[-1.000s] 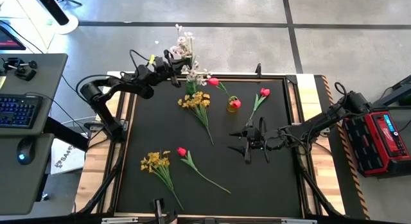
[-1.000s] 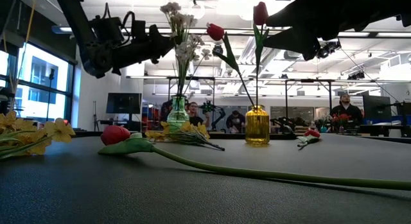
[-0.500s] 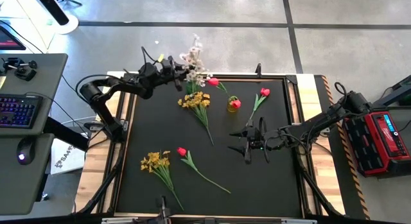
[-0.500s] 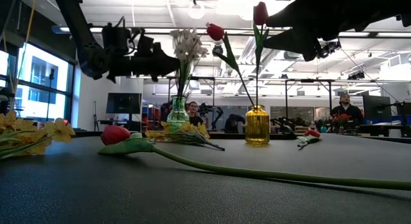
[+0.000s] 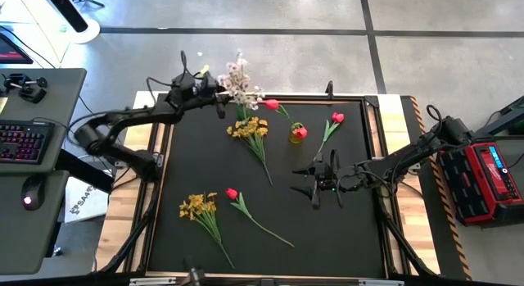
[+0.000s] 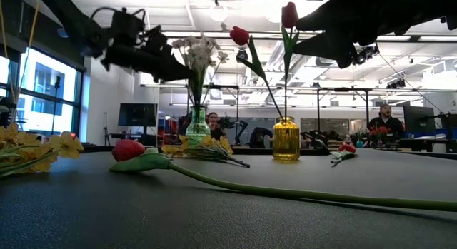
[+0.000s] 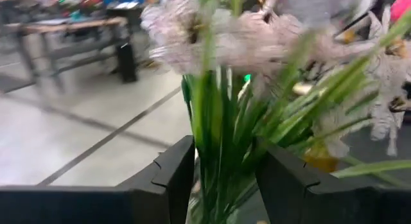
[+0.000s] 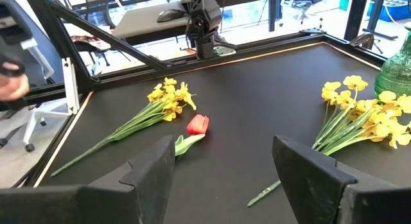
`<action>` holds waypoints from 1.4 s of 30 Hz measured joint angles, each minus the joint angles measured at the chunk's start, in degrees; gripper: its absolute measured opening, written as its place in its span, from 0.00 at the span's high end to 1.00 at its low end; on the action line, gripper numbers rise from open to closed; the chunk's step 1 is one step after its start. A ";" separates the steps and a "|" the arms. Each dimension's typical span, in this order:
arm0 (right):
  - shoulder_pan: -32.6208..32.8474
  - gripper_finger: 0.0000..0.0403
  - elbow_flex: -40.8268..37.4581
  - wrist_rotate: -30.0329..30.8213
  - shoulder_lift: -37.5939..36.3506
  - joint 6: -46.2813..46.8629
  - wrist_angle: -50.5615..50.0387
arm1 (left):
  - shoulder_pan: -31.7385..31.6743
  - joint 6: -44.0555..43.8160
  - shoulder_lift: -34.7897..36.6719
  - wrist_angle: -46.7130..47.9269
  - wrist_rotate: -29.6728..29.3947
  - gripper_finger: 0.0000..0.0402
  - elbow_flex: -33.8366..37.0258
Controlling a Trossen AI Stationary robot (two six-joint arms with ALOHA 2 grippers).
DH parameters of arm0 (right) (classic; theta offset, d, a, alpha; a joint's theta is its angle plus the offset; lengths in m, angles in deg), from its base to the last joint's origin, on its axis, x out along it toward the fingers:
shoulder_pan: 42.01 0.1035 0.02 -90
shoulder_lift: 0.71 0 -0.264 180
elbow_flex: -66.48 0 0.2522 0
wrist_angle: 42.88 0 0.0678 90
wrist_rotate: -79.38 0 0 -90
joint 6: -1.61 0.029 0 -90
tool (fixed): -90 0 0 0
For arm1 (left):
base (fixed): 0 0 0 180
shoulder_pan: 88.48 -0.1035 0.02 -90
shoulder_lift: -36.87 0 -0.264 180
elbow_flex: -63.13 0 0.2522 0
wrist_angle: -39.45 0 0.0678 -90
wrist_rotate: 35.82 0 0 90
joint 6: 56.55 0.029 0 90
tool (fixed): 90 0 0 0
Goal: Sort flowers into vase by color
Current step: Put the white flowers into the green vase, then put the bottom pink flower into the yellow vase
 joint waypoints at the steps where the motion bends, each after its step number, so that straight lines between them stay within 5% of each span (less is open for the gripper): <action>1: -0.01 0.39 0.00 -0.01 0.00 0.00 0.00 | 0.17 0.96 1.88 2.88 -1.23 0.64 0.00; 15: -0.06 0.39 0.00 -5.44 0.00 2.34 -0.57 | 10.06 6.37 27.48 34.92 -20.65 0.64 -0.02; 22: 0.24 0.39 1.18 -2.15 1.89 2.84 -1.86 | 21.21 -3.12 36.45 48.41 -30.86 0.64 -0.04; 31: 0.37 0.39 13.89 -3.61 14.77 3.02 -18.31 | 39.66 -17.04 36.48 59.54 -41.05 0.66 -0.04; 42: 2.39 0.39 19.23 -9.96 27.16 6.51 -19.38 | 63.52 -34.81 30.64 63.91 -53.52 0.77 -0.04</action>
